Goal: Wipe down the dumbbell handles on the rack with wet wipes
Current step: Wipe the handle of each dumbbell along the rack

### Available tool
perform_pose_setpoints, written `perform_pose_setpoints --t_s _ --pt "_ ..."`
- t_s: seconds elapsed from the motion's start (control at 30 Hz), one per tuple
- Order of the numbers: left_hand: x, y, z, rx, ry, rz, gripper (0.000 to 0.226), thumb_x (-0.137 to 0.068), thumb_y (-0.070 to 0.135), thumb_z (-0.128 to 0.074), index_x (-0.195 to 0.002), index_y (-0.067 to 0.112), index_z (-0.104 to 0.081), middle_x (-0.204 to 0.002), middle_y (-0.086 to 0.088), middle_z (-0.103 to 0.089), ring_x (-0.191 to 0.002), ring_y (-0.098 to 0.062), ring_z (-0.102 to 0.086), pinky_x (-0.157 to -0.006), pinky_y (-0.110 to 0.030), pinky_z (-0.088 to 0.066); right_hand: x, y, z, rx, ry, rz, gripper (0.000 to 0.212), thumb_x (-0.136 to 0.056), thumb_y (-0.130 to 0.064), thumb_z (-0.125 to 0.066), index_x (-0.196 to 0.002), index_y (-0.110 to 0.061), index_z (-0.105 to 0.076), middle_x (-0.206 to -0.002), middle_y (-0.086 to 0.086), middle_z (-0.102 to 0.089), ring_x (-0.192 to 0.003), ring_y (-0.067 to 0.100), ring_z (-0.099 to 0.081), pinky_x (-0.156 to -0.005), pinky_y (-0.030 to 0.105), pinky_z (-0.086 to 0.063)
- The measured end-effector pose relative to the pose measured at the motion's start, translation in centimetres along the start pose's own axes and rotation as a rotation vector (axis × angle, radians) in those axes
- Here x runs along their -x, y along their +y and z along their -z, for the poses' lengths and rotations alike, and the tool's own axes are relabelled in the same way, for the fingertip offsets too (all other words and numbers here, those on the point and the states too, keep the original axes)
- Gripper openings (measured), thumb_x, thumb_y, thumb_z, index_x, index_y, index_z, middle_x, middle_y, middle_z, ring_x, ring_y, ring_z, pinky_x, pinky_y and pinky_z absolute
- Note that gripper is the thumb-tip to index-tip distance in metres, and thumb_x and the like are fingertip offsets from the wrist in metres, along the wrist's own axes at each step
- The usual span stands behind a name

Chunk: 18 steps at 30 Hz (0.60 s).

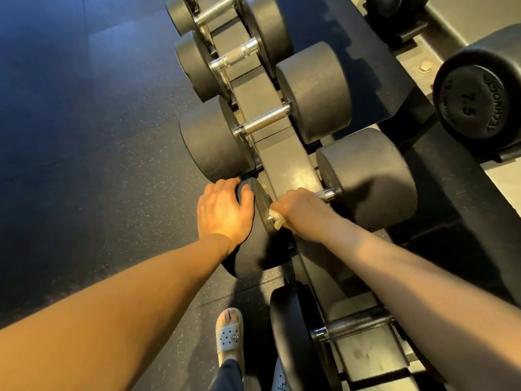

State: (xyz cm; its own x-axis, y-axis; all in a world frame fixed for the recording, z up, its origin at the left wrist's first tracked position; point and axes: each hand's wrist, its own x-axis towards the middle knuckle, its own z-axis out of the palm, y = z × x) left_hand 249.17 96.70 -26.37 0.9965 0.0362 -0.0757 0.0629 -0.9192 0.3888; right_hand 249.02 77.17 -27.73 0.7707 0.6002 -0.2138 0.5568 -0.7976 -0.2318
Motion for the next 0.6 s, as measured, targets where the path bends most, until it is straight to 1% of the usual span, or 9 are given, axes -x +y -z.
perform_pose_setpoints --t_s 0.07,0.17,0.23,0.3,0.37,0.4,0.47,0.53,0.6 --pt "0.1 0.1 0.2 -0.006 0.009 -0.006 0.055 -0.100 0.052 -0.027 -0.108 0.017 -0.069 -0.103 -0.003 -0.069 -0.098 -0.026 -0.057 -0.085 -0.047 -0.050 -0.5 0.3 1.5 -0.126 -0.090 -0.048 0.017 -0.092 -0.029 -0.071 -0.105 -0.019 -0.069 -0.098 0.000 -0.068 -0.093 0.020 -0.063 -0.087 0.035 -0.052" --pt "0.1 0.1 0.1 -0.011 0.003 -0.008 0.055 -0.100 0.052 -0.026 -0.107 0.017 -0.069 -0.102 -0.003 -0.069 -0.097 -0.026 -0.058 -0.084 -0.046 -0.050 -2.4 0.6 2.8 -0.215 -0.385 -0.165 0.033 -0.089 -0.040 -0.075 -0.111 -0.016 -0.069 -0.100 0.001 -0.068 -0.094 0.021 -0.064 -0.090 0.037 -0.053" --pt "0.1 0.1 0.1 -0.006 -0.004 -0.005 0.056 -0.100 0.053 -0.026 -0.108 0.019 -0.069 -0.101 -0.001 -0.068 -0.097 -0.025 -0.059 -0.085 -0.047 -0.051 -4.1 0.3 2.8 -0.178 -0.554 -0.184 0.037 -0.088 -0.034 -0.077 -0.115 -0.011 -0.066 -0.093 0.001 -0.065 -0.093 0.021 -0.064 -0.093 0.039 -0.054" --pt "0.0 0.1 0.1 0.000 -0.008 -0.006 0.055 -0.100 0.053 -0.026 -0.107 0.019 -0.069 -0.100 -0.001 -0.068 -0.096 -0.025 -0.059 -0.084 -0.048 -0.051 -5.1 -0.1 2.4 -0.099 -0.624 -0.200 0.037 -0.089 -0.025 -0.075 -0.120 -0.011 -0.061 -0.086 0.000 -0.057 -0.093 0.022 -0.063 -0.095 0.040 -0.054" --pt "0.2 0.3 0.2 0.001 -0.008 -0.007 0.055 -0.100 0.052 -0.026 -0.108 0.019 -0.069 -0.101 -0.001 -0.068 -0.097 -0.024 -0.058 -0.085 -0.047 -0.051 -5.2 -0.4 2.2 -0.001 -0.607 -0.181 0.033 -0.091 -0.024 -0.071 -0.120 -0.014 -0.058 -0.086 -0.001 -0.054 -0.090 0.021 -0.059 -0.090 0.036 -0.053" --pt "0.2 0.3 0.3 -0.001 -0.005 -0.008 0.054 -0.100 0.052 -0.026 -0.110 0.019 -0.069 -0.103 -0.001 -0.068 -0.099 -0.024 -0.058 -0.086 -0.047 -0.050 -4.7 -0.6 2.1 0.064 -0.564 -0.158 0.031 -0.093 -0.024 -0.068 -0.120 -0.014 -0.057 -0.089 -0.001 -0.056 -0.087 0.020 -0.057 -0.084 0.034 -0.052" --pt "0.2 0.3 0.4 0.003 -0.004 -0.012 0.054 -0.101 0.051 -0.027 -0.114 0.019 -0.069 -0.106 -0.001 -0.068 -0.101 -0.024 -0.057 -0.089 -0.047 -0.050 -3.0 -1.0 1.4 0.194 -0.365 -0.119 0.026 -0.095 -0.024 -0.065 -0.117 -0.013 -0.058 -0.096 0.002 -0.061 -0.087 0.022 -0.058 -0.081 0.035 -0.047" --pt "0.3 0.3 0.4 0.009 -0.007 -0.009 0.054 -0.101 0.051 -0.026 -0.112 0.020 -0.069 -0.105 -0.001 -0.069 -0.101 -0.024 -0.058 -0.088 -0.048 -0.051 -1.1 -1.5 0.3 0.205 -0.131 -0.124 0.019 -0.096 -0.018 -0.061 -0.115 -0.014 -0.059 -0.104 0.004 -0.066 -0.096 0.024 -0.062 -0.089 0.039 -0.044" --pt "0.2 0.2 0.4 0.011 -0.012 -0.003 0.053 -0.101 0.052 -0.026 -0.111 0.021 -0.068 -0.103 0.000 -0.068 -0.099 -0.024 -0.058 -0.087 -0.048 -0.052 0.3 -2.2 -0.5 0.135 -0.037 -0.170 0.024 -0.095 -0.015 -0.058 -0.119 -0.015 -0.059 -0.113 0.006 -0.065 -0.107 0.025 -0.059 -0.102 0.041 -0.040"
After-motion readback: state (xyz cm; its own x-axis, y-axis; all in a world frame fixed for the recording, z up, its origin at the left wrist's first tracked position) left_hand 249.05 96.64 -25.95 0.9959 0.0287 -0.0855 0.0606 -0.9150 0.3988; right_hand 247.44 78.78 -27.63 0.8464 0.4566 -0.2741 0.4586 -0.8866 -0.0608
